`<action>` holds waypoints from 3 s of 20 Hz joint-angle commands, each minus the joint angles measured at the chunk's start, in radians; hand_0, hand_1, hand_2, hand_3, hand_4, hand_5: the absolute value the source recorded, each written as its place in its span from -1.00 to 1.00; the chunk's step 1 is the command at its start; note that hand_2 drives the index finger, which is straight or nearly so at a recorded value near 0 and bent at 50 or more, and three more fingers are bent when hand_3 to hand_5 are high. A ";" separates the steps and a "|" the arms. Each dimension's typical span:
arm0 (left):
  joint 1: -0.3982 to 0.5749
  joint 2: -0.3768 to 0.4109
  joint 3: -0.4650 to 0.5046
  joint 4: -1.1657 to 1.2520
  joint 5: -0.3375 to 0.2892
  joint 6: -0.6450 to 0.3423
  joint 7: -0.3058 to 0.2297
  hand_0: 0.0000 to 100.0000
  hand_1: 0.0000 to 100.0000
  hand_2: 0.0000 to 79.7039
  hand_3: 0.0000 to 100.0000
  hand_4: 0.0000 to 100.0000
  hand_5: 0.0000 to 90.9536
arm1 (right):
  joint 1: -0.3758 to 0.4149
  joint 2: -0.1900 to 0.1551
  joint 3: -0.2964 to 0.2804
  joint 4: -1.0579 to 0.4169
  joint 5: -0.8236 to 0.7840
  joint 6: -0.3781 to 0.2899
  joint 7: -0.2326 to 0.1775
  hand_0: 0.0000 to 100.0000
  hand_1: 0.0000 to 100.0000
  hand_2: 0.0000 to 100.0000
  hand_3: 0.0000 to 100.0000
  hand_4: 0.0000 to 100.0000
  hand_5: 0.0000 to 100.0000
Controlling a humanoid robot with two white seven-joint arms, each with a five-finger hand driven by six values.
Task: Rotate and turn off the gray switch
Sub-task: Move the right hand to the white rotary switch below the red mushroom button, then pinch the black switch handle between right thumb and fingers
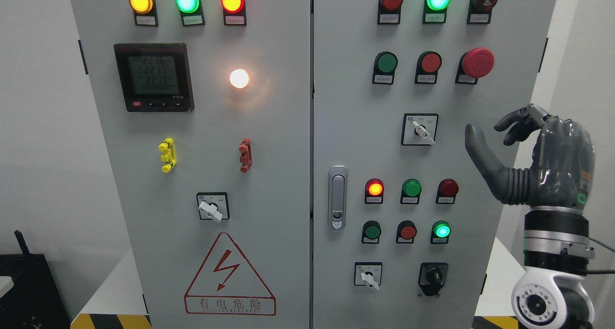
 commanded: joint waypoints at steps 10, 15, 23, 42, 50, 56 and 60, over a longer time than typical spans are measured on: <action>0.000 0.000 0.032 0.023 -0.008 0.001 -0.002 -0.76 -0.22 -1.00 -1.00 -1.00 -1.00 | -0.005 0.071 0.045 0.064 0.058 0.020 0.009 -0.90 -0.25 0.24 0.68 0.62 0.98; 0.000 0.000 0.031 0.023 -0.008 0.001 -0.002 -0.76 -0.22 -1.00 -1.00 -1.00 -1.00 | -0.011 0.072 0.048 0.079 0.059 0.023 0.011 -0.90 -0.24 0.23 0.68 0.63 0.98; 0.000 0.000 0.032 0.023 -0.008 0.001 -0.001 -0.76 -0.22 -1.00 -1.00 -1.00 -1.00 | -0.016 0.072 0.055 0.079 0.059 0.030 0.011 -0.89 -0.25 0.24 0.69 0.64 0.98; 0.000 0.000 0.032 0.023 -0.008 0.001 -0.001 -0.76 -0.22 -1.00 -1.00 -1.00 -1.00 | -0.048 0.078 0.065 0.104 0.065 0.059 0.029 -0.90 -0.24 0.14 0.67 0.65 0.98; 0.000 0.000 0.032 0.023 -0.008 0.001 -0.001 -0.76 -0.22 -1.00 -1.00 -1.00 -1.00 | -0.051 0.078 0.065 0.105 0.065 0.061 0.029 -0.91 -0.23 0.13 0.65 0.64 0.98; 0.000 0.000 0.032 0.023 -0.008 0.001 -0.001 -0.76 -0.22 -1.00 -1.00 -1.00 -1.00 | -0.053 0.078 0.066 0.107 0.065 0.063 0.029 -0.87 -0.23 0.19 0.65 0.64 0.98; 0.000 0.000 0.032 0.023 -0.008 0.001 -0.002 -0.76 -0.22 -1.00 -1.00 -1.00 -1.00 | -0.057 0.077 0.066 0.113 0.065 0.069 0.029 -0.83 -0.23 0.22 0.65 0.64 0.98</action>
